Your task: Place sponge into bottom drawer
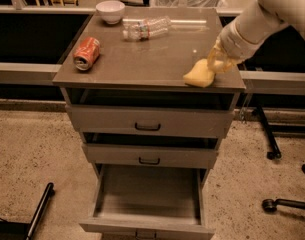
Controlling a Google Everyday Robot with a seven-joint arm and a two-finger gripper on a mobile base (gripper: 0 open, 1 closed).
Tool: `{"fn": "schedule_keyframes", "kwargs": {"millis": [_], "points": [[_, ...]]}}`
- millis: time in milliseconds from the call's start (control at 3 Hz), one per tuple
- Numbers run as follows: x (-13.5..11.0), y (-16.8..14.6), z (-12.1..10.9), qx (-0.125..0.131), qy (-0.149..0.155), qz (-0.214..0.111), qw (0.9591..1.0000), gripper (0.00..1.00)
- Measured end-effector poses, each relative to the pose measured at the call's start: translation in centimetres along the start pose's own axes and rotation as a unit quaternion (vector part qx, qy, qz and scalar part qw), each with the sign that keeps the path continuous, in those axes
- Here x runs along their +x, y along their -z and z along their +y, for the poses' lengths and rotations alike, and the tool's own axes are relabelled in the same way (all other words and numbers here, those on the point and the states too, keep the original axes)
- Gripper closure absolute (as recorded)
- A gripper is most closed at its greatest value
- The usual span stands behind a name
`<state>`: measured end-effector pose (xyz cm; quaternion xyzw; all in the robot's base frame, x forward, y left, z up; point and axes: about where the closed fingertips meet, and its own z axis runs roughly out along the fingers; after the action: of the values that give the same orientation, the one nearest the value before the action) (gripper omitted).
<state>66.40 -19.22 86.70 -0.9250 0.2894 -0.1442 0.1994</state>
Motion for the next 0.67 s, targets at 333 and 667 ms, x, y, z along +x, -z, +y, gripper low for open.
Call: {"fn": "schedule_keyframes", "kwargs": {"millis": [333,667], "points": [[-2.31,-0.04,1.79,0.039,0.041,-0.017,0.9983,1.0],[-3.19,-0.12,2.3,0.125,0.062,-0.05,0.989,1.0]]}}
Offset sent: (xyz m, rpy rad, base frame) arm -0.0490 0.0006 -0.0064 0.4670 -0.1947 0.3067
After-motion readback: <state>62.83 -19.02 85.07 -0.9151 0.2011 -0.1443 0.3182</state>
